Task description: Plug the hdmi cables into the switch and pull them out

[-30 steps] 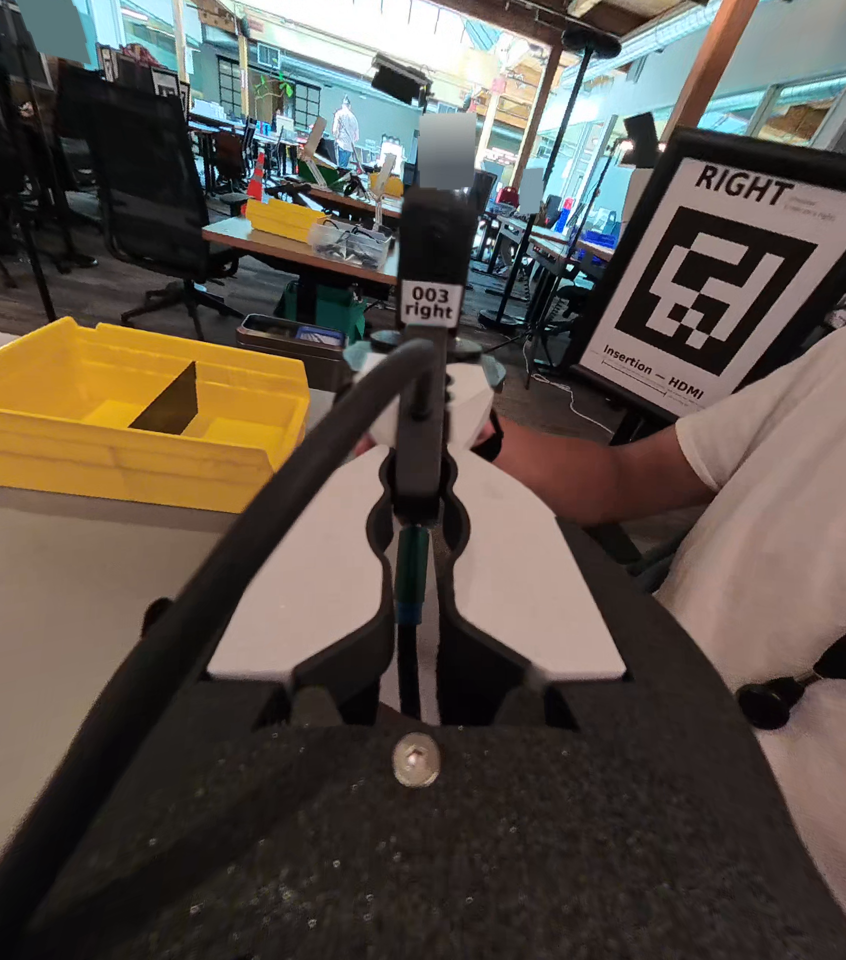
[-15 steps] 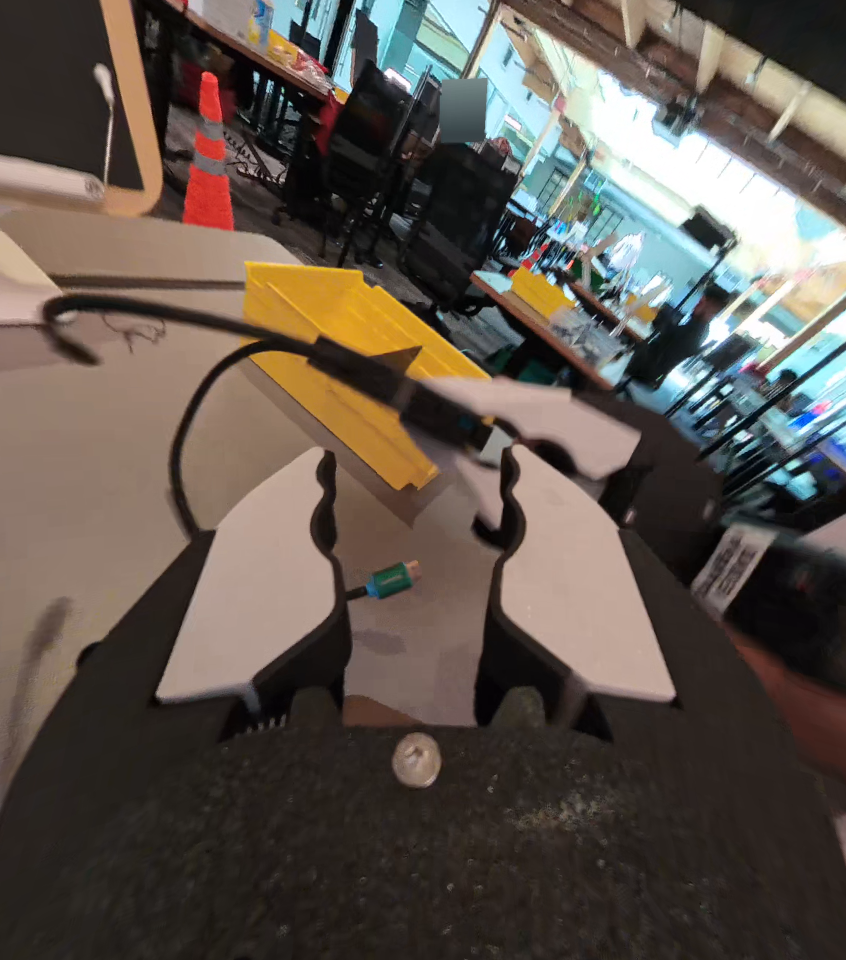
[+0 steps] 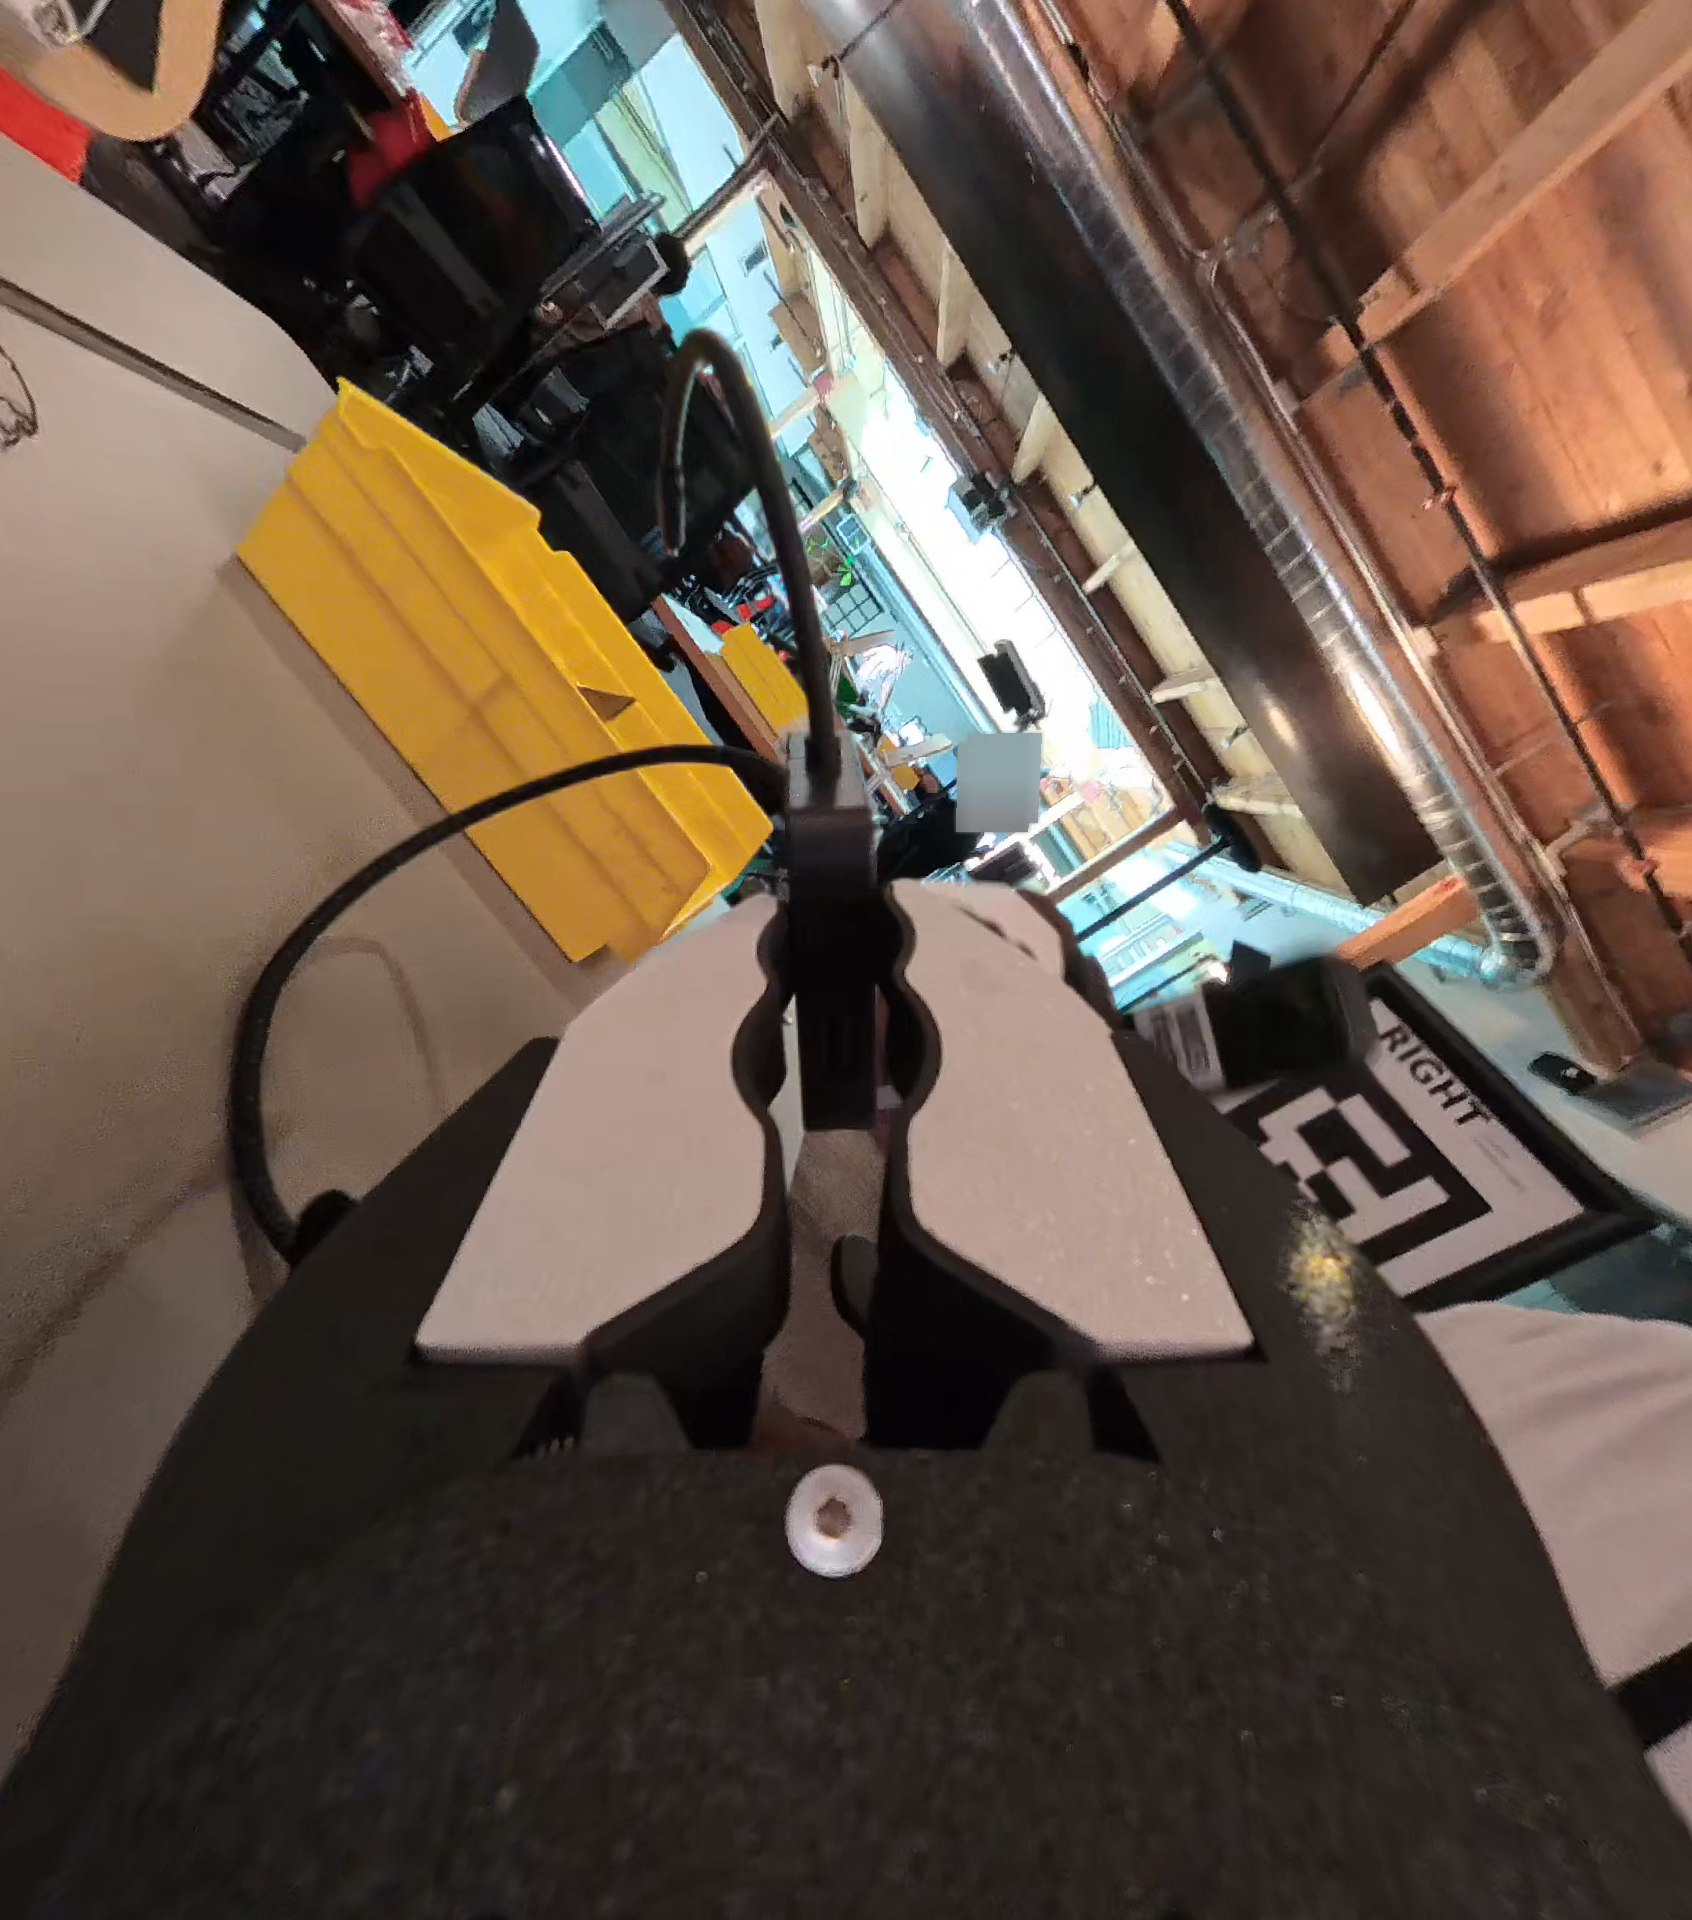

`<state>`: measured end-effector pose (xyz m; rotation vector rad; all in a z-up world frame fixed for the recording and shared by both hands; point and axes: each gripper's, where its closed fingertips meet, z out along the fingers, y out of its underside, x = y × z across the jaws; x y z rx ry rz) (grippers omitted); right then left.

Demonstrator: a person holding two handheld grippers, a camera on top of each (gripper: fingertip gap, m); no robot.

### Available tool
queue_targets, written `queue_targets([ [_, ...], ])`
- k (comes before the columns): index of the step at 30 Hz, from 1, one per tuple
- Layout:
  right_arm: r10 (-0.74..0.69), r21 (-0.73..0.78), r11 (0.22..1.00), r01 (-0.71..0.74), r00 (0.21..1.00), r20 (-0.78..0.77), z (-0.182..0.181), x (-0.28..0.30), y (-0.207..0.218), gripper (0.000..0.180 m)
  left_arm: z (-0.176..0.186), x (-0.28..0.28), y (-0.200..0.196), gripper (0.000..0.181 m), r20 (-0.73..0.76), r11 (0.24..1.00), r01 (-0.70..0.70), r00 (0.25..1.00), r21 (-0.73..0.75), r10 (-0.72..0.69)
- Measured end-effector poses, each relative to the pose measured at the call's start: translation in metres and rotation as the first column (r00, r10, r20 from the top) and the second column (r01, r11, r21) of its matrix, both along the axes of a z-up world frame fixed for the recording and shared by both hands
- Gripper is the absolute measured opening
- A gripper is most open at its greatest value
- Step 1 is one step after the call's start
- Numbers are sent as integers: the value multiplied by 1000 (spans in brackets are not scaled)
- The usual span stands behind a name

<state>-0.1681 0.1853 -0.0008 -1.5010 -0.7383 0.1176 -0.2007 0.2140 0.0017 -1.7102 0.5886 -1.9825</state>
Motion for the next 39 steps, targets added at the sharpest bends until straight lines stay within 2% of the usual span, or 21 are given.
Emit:
queue_targets([
  [2, 128, -201, 959, -199, 939, -318, 0, 2, -4, 36, 8, -1, -4, 14, 20, 999, 8, 1000, 49, -9],
  [4, 147, -303, 871, -386, 794, -590, 1, 3, -5, 44, 16, -1, -9, 14, 58, 996, 29, 998, 83, -33],
  [5, 148, -329, 825, -460, 737, -660, -1, 3, -4, 51, 20, 0, -12, 14, 75, 995, 37, 996, 94, -44],
  [7, 164, -286, 769, -571, 610, -775, 7, 3, -6, 51, 22, 2, -19, 14, 90, 991, 57, 994, 119, -68],
  [9, 193, -199, 746, -635, 492, -849, 22, 7, -10, 40, 20, 6, -27, 14, 89, 985, 93, 990, 146, -107],
  [10, 210, -176, 740, -649, 472, -856, 25, 8, -13, 28, 20, 7, -31, 14, 94, 982, 112, 987, 151, -127],
  [11, 215, -181, 742, -645, 485, -848, 23, 9, -13, 15, 19, 8, -33, 14, 105, 982, 121, 985, 148, -137],
  [12, 224, -185, 754, -631, 510, -830, 21, 10, -13, 11, 19, 9, -32, 14, 113, 984, 110, 986, 143, -127],
  [16, 229, -175, 806, -566, 571, -789, 19, 11, -11, 11, 16, 13, -28, 14, 95, 982, 47, 993, 181, -65],
  [18, 237, -160, 822, -547, 583, -777, 20, 8, -11, 10, 10, 18, -39, 29, 45, 970, 93, 993, 226, -106],
  [20, 253, -180, 807, -563, 604, -756, 14, -2, -14, 10, 1, 25, -48, 35, -14, 956, 134, 991, 262, -135],
  [24, 272, -189, 786, -588, 605, -749, 10, -13, -19, 11, -5, 23, -58, 14, -1, 939, 211, 976, 272, -219],
  [26, 278, -222, 778, -588, 639, -717, 3, -15, -20, 11, -9, 20, -61, 14, -36, 916, 229, 972, 330, -230],
  [30, 379, -234, 717, -657, 649, -659, 1, -20, -36, 17, -9, 15, -71, 14, -35, 886, 275, 959, 374, -283],
  [32, 391, -266, 699, -663, 667, -634, -3, -20, -39, 18, -10, 15, -74, 14, -44, 876, 283, 956, 391, -290],
  [35, 385, -273, 716, -643, 690, -613, -5, -20, -38, 11, -11, 17, -74, 14, -50, 867, 274, 959, 416, -279],
  [39, 381, -247, 702, -668, 645, -662, 1, -19, -38, 10, -4, 16, -73, 14, -31, 844, 222, 971, 489, -238],
])
